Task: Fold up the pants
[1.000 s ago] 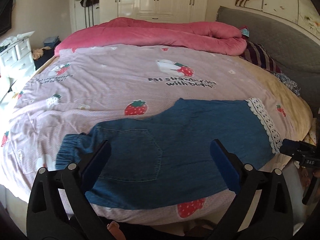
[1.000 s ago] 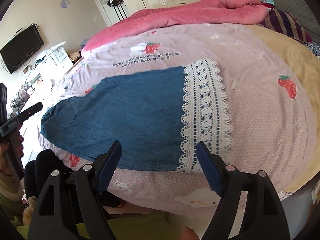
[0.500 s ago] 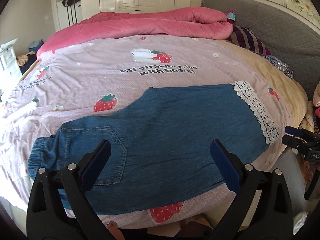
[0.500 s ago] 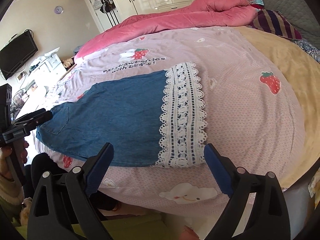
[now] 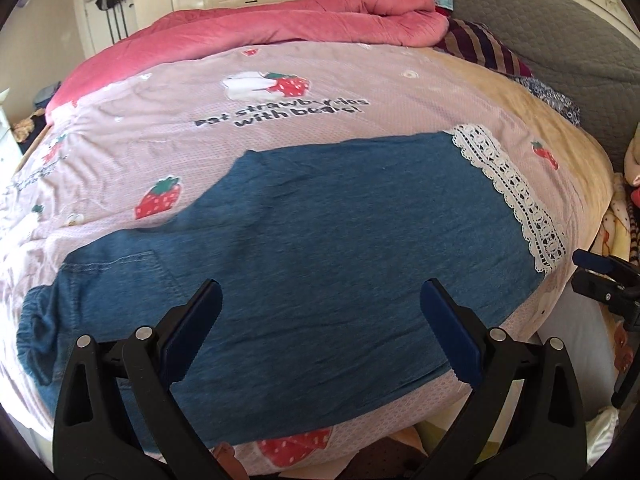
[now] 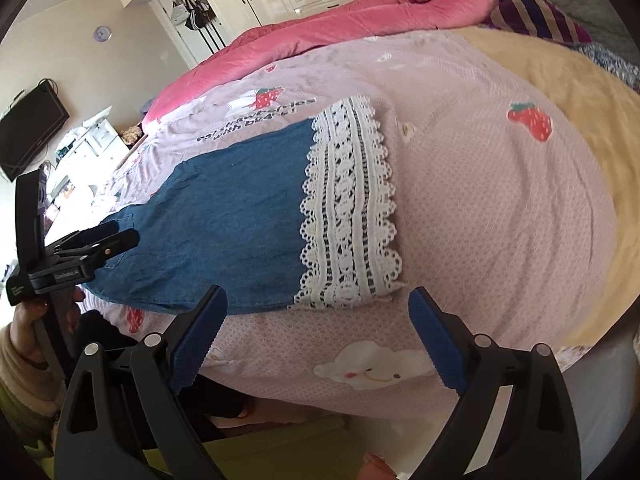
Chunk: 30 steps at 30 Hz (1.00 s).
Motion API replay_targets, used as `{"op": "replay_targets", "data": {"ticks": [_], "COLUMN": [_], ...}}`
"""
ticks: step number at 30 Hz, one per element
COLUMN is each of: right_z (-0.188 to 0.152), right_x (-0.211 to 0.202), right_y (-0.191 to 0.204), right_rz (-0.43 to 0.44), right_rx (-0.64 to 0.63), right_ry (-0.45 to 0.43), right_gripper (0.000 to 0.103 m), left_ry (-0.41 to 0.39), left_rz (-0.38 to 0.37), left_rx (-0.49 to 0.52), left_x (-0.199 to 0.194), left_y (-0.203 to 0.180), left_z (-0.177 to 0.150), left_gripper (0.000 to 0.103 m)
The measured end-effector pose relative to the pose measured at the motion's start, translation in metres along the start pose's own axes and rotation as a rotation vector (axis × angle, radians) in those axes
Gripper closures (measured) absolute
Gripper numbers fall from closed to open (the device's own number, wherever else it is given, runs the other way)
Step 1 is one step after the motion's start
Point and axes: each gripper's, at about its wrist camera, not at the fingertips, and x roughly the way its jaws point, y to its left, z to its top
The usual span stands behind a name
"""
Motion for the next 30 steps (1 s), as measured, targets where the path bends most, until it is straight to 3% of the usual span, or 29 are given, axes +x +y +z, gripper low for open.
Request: {"op": "replay_targets", "data": {"ticks": [10,14,20,27,29,30], "right_z": [-0.012,-0.011,-0.003,-0.001,0.0,0.0], "right_x": [0.015,0.017,0.026,0.033,0.028,0.024], "right_y": [-0.012,-0.014,-0.015,-0.026,-0.026,-0.024], "right_rz": [0.041,0.07,0.137,0.163,0.161,0.151], "right_rx": [0.095,0.131,0.191,0.333,0.348,0.336], "right_ry": [0.067,0.049,0.047,0.017,-0.01,-0.026], "right_gripper": [0.012,0.013,0.026,0.026,0.033,0.043], "left_ry": [0.032,0.04,0.031,0.05,0.081,0.091], "left_rz": [-0.066,-0.107,-0.179,-0.264,-0.298,-0.308], "left_rx": [0.105,0.147,0.199,0.226,0.209,0.212], "left_x": [0.033,0.05,0.073,0.104,0.117,0.122], "left_y": [-0.039,-0.057,-0.082,-0.095,-0.094,-0.095], "left_z": [0.033,0.06,0.109,0.144,0.148,0.149], "left_gripper": [0.01,0.01,0.01,0.01,0.01,0.011]}}
